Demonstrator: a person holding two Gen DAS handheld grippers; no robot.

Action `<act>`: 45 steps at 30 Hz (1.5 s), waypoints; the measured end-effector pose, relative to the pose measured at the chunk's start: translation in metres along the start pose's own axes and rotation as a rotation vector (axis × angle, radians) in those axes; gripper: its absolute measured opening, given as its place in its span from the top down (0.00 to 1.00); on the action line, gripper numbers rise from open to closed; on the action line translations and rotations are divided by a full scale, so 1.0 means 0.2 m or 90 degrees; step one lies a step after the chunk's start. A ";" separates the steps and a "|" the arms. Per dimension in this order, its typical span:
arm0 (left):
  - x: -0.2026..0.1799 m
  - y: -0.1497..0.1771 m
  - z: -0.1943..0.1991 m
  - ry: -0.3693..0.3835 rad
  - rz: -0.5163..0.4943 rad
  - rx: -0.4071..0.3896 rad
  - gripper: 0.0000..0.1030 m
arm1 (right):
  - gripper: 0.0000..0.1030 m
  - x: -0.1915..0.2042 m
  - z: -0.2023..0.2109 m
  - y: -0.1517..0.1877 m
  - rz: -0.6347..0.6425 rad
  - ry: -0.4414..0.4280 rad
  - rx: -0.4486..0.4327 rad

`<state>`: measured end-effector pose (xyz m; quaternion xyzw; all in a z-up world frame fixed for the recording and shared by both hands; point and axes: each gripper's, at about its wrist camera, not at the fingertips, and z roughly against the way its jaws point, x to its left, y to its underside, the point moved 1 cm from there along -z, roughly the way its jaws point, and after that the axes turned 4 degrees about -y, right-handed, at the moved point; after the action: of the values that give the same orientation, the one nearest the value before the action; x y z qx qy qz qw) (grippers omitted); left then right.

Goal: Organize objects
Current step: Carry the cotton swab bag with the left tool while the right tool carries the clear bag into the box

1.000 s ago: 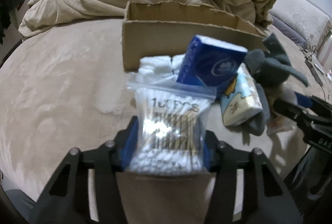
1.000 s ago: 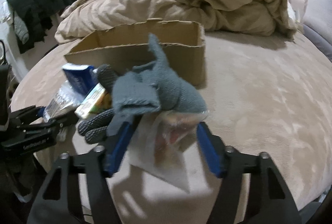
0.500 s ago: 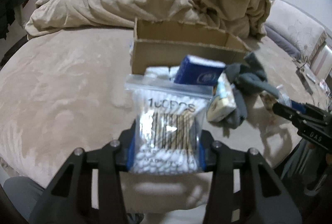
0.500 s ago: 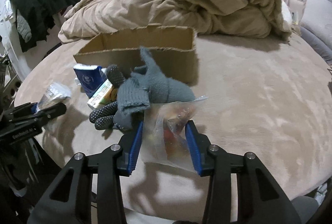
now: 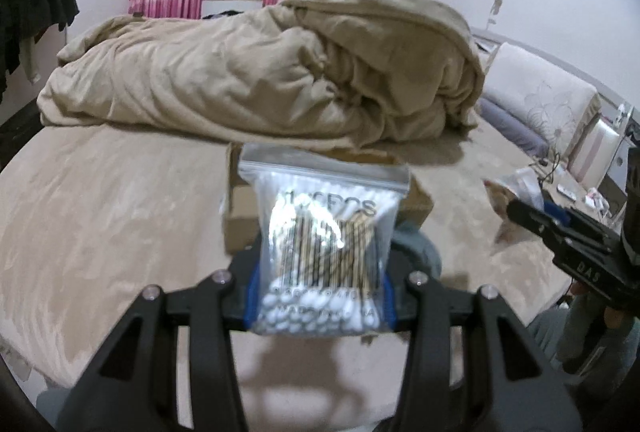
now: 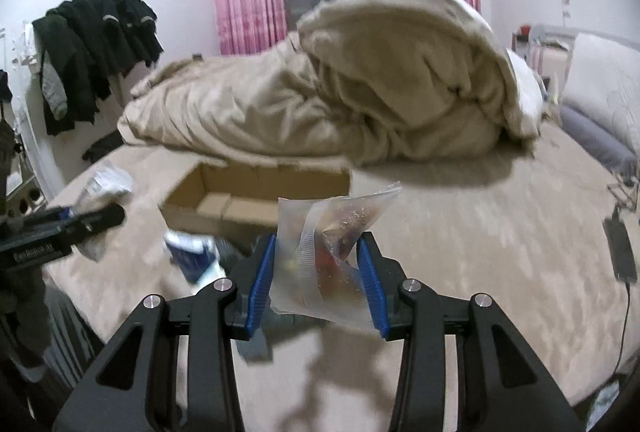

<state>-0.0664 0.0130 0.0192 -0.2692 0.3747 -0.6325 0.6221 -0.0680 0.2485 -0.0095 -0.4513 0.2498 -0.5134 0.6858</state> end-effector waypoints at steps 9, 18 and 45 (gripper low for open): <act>0.00 -0.20 -0.26 0.008 0.011 -0.006 0.55 | 0.57 -0.03 -0.33 -0.20 -0.006 -0.031 -0.013; 0.03 -0.26 -0.77 0.004 0.009 0.064 0.55 | 0.57 -0.13 -0.80 -0.17 -0.038 -0.042 0.071; 0.07 -0.20 -0.12 0.003 0.049 -0.012 0.12 | 0.23 0.05 -0.15 -0.27 -0.006 -0.059 -0.030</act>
<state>-0.1092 -0.0002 0.0358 -0.2592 0.3918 -0.6054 0.6425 -0.1146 0.2242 0.0259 -0.4917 0.2276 -0.4890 0.6836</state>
